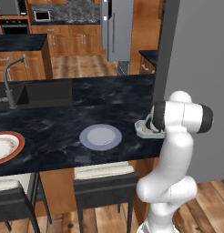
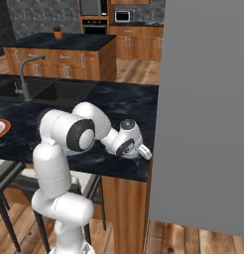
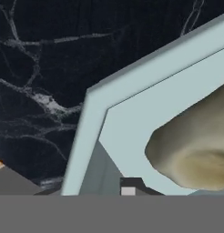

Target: Place two dumplings into each of the tupperware containers and then place the containers in the fridge.

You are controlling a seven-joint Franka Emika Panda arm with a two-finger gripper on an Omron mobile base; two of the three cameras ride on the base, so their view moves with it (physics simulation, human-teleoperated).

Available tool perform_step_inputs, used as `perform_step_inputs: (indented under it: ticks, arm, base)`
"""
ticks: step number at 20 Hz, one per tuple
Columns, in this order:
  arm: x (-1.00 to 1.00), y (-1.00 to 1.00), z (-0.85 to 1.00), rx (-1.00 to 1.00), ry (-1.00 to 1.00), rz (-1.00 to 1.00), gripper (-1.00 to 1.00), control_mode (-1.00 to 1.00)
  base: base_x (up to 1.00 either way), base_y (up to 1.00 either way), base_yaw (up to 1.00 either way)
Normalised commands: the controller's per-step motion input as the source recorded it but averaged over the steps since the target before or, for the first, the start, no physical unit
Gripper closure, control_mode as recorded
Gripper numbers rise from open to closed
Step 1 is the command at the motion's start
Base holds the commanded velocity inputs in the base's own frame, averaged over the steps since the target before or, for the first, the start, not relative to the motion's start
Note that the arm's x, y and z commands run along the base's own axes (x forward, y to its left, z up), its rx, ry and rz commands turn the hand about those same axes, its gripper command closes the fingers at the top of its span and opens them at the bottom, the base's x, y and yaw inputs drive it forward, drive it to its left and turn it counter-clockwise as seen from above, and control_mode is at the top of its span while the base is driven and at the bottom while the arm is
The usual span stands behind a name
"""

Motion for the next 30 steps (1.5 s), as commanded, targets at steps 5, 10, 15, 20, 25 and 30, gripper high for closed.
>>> perform_step_inputs:
  ticks: [5, 10, 15, 20, 25, 30]
  arm:
    - [-0.79, -0.08, 1.00, 0.22, -0.07, -0.03, 1.00, -1.00]
    - [-1.00, -0.08, 0.88, 0.07, -0.02, 0.00, 1.00, -1.00]
    - [-1.00, 0.04, 0.42, -0.04, -0.02, 0.01, 1.00, -1.00]
    - [-1.00, 0.35, 0.24, -0.07, -0.10, 0.02, 1.00, -1.00]
    - [-1.00, 0.76, 0.36, -0.10, -0.16, 0.00, 1.00, -1.00]
    - [-0.46, 1.00, 0.21, -0.13, -0.16, 0.16, 1.00, -1.00]
  base:
    - [0.00, 0.00, 0.00]
    - [0.00, 0.00, 0.00]
    - [0.00, 0.00, 0.00]
    - [0.00, 0.00, 0.00]
    - [0.00, 0.00, 0.00]
    - [0.00, 0.00, 0.00]
